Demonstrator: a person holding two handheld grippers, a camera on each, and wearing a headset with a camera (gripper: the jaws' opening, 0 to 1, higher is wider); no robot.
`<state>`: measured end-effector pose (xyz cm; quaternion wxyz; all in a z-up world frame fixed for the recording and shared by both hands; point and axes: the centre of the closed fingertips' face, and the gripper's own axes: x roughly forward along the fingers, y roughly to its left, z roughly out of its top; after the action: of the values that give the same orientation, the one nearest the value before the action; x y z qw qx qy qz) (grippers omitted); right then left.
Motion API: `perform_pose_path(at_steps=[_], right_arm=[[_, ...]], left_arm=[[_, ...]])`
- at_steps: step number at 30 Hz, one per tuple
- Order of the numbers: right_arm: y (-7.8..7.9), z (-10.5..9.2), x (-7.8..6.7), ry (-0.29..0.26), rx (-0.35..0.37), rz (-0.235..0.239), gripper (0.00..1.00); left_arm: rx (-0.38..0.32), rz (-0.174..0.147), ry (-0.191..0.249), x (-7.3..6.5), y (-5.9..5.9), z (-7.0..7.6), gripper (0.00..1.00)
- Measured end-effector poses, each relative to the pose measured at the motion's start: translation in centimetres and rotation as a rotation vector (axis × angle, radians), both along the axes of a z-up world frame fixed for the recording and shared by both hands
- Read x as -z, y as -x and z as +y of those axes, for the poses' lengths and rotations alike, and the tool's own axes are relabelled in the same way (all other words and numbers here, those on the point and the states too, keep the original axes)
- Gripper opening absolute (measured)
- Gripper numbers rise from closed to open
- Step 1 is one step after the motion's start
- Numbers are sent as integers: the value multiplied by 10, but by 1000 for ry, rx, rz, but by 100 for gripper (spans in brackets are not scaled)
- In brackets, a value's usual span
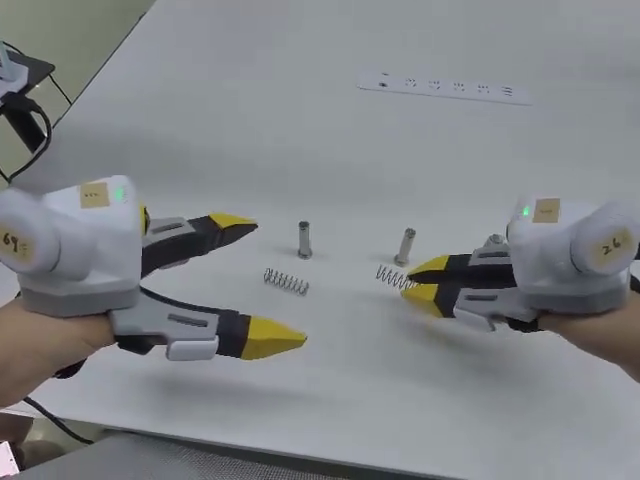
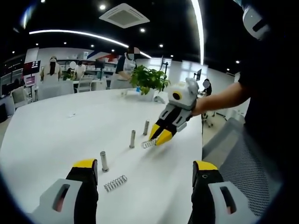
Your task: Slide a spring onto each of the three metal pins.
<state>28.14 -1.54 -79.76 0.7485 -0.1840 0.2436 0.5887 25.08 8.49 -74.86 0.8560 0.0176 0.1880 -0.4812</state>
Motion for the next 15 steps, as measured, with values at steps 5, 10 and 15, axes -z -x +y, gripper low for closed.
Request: perform_pose_path(at_steps=[5, 10, 15], right_arm=[[6, -5, -11, 16, -40, -35, 8], [12, -5, -22, 17, -76, -53, 8], [19, -4, -24, 36, -125, -73, 8]], left_arm=[[42, 12, 18, -2, 1, -10, 69], [93, 17, 21, -1, 1, -23, 64], [152, 18, 48, -2, -5, -44, 54]])
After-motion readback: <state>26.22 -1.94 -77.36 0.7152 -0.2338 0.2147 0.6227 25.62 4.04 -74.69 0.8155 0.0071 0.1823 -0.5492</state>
